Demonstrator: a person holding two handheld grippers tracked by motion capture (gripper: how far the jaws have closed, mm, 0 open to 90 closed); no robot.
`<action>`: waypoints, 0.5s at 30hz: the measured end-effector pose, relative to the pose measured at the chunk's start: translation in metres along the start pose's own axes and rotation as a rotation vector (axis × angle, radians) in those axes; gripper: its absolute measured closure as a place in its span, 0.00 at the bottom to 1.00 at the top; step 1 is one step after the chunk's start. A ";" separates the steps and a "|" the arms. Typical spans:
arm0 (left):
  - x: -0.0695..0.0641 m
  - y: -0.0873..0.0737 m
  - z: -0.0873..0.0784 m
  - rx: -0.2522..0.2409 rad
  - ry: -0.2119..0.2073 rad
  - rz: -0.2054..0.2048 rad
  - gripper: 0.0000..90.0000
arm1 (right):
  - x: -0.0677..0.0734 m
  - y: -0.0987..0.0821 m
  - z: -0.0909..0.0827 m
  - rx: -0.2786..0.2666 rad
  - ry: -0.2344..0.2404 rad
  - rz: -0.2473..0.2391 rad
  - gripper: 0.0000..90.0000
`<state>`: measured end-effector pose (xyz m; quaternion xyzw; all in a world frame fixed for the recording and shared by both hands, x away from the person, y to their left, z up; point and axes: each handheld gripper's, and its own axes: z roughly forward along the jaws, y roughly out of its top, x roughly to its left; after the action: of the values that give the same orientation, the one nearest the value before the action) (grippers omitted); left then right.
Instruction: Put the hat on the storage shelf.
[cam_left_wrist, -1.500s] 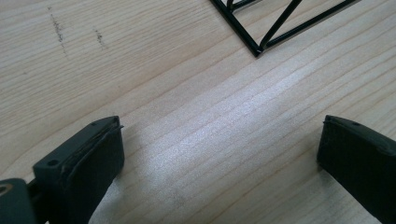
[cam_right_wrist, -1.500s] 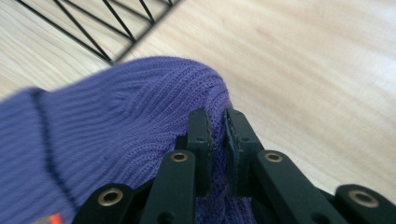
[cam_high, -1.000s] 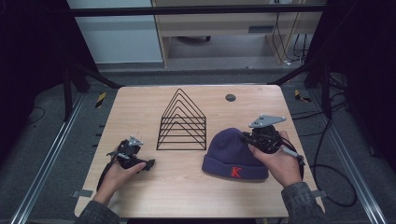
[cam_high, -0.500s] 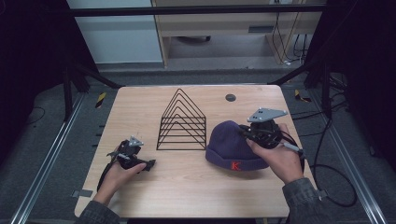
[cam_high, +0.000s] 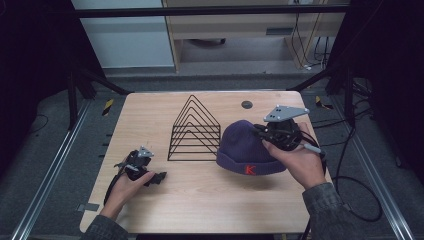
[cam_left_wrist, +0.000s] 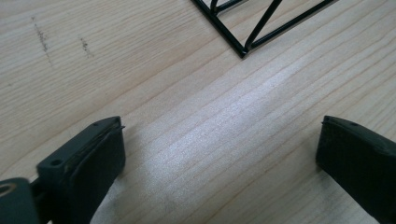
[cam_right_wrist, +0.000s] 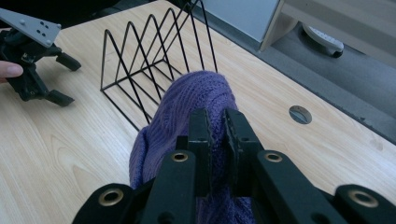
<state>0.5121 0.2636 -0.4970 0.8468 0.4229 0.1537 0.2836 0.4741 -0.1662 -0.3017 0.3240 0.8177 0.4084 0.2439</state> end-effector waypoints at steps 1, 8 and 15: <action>0.000 0.001 -0.001 -0.003 0.008 0.009 0.03 | 0.000 0.001 0.000 0.000 0.001 0.002 0.91; -0.004 0.007 -0.015 -0.091 0.041 0.020 0.05 | -0.003 0.008 -0.003 -0.010 0.001 -0.004 0.91; -0.005 0.023 -0.050 -0.242 0.030 0.002 0.07 | -0.008 0.022 -0.014 -0.044 -0.008 -0.006 0.91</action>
<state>0.4985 0.2661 -0.4432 0.8046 0.4045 0.2164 0.3771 0.4780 -0.1692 -0.2749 0.3175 0.8085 0.4245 0.2554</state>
